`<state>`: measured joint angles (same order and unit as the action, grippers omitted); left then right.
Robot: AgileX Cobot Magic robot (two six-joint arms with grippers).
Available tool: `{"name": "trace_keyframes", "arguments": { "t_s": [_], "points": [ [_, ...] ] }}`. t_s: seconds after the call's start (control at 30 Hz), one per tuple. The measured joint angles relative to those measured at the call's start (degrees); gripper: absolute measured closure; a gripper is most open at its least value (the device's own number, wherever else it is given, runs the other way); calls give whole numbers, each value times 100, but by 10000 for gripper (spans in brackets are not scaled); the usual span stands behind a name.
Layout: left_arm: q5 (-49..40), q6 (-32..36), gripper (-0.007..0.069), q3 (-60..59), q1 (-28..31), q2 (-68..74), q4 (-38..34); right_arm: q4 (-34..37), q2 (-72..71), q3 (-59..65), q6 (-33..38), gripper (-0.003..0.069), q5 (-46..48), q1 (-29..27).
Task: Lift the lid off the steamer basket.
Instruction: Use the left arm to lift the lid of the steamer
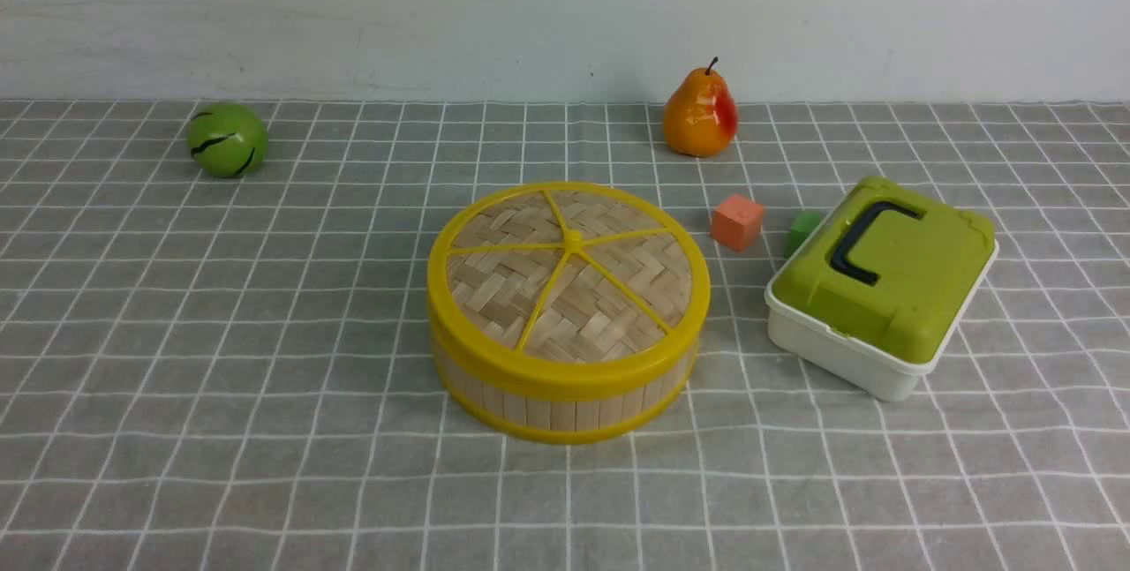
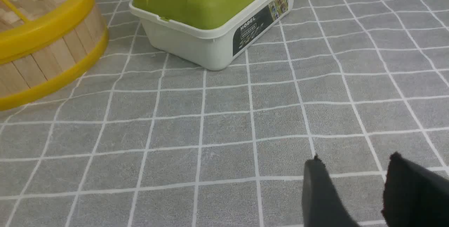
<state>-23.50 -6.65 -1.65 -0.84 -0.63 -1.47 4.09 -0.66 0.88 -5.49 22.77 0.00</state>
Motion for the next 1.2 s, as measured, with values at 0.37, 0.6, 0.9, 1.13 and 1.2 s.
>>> {"name": "trace_keyframes", "arguments": {
  "t_s": [0.37,0.6,0.9,1.13,1.2],
  "points": [
    [0,0,433,0,0,0,0,0,0,0,0,418,0,-2],
    [0,0,427,0,0,0,0,0,0,0,0,418,0,0],
    [0,0,427,0,0,0,0,0,0,0,0,418,0,0],
    [0,0,427,0,0,0,0,0,0,0,0,531,0,0],
    [0,0,426,0,0,0,0,0,0,0,0,629,0,0]
  ]
}}
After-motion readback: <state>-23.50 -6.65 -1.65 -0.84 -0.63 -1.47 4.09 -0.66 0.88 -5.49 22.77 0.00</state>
